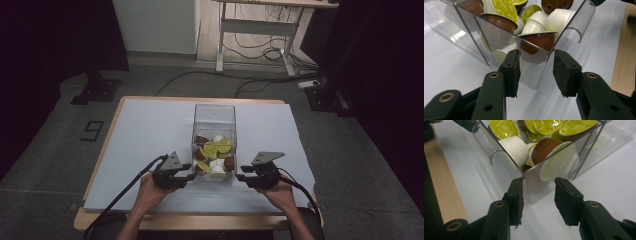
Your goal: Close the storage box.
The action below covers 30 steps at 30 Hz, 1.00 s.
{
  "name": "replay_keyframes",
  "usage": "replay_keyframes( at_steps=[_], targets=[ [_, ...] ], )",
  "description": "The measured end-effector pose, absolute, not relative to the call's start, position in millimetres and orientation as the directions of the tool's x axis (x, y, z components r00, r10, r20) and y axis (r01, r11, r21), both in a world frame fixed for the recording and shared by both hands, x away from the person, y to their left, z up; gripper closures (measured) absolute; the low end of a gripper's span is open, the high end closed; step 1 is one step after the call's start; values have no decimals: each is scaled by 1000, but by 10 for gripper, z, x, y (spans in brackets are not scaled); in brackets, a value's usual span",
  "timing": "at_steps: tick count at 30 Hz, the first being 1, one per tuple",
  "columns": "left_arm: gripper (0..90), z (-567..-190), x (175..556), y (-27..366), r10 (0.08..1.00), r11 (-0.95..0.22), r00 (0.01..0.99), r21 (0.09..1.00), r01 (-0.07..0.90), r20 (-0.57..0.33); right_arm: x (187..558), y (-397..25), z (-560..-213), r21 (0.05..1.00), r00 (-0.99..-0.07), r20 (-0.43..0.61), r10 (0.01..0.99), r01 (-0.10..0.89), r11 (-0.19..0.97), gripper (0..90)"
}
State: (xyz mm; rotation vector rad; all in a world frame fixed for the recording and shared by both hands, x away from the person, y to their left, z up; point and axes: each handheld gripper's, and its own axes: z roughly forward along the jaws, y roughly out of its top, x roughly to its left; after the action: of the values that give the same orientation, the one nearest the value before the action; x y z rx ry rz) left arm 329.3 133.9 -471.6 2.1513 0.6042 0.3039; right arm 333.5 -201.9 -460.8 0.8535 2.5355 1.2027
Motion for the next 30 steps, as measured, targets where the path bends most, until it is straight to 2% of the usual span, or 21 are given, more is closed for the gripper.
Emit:
replay_keyframes(
  at_steps=[7, 20, 24, 30],
  targets=[
    [605, -4706, 3313, 1353, 524, -511, 852, 801, 313, 1, 3333, -1966, -4601, 769, -820, 44, 571, 393, 504, 680],
    [636, -4720, 3361, 1358, 529, -509, 848, 803, 311, 7, 3385, -1931, -4590, 769, -813, 50, 580, 402, 497, 699],
    [687, -4729, 3374, 1359, 540, -512, 841, 803, 306, 24, 3401, -1923, -4588, 772, -804, 36, 594, 400, 495, 727],
    [710, -4740, 3402, 1360, 552, -503, 833, 808, 307, 27, 3437, -1913, -4593, 773, -795, 33, 605, 404, 489, 728]
  ],
)
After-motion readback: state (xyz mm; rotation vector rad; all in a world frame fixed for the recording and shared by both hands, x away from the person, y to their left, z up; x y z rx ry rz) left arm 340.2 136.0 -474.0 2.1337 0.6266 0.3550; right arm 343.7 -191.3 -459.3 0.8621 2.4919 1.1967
